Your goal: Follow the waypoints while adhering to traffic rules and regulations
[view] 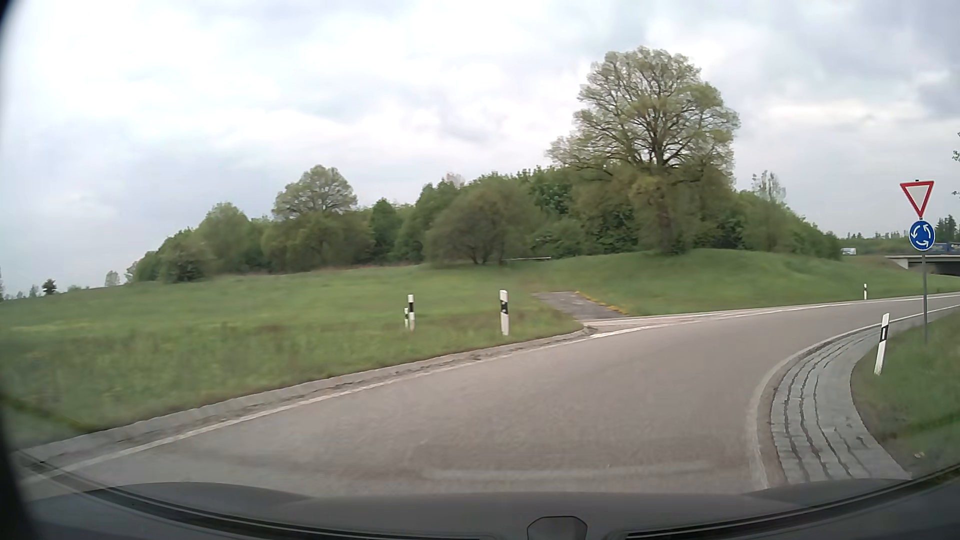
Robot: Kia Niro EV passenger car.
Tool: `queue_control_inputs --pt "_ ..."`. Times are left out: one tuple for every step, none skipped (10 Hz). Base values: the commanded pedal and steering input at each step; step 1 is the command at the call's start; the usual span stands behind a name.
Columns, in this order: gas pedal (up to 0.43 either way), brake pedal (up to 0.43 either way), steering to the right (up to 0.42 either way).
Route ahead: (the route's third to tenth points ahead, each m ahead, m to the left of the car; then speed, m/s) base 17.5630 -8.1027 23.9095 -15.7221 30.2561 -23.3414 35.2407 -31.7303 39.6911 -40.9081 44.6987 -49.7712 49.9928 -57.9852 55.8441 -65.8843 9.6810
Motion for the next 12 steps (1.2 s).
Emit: queue_control_inputs --pt "0.079 0.000 0.232" --pt "0.098 0.000 0.235" --pt "0.110 0.000 0.236" --pt "0.130 0.000 0.236" --pt "0.130 0.000 0.235" --pt "0.130 0.000 0.234" --pt "0.130 0.000 0.232" --pt "0.130 0.000 0.227" --pt "0.138 0.000 0.223" --pt "0.169 0.000 0.219" --pt "0.189 0.000 0.216" --pt "0.197 0.000 0.213"
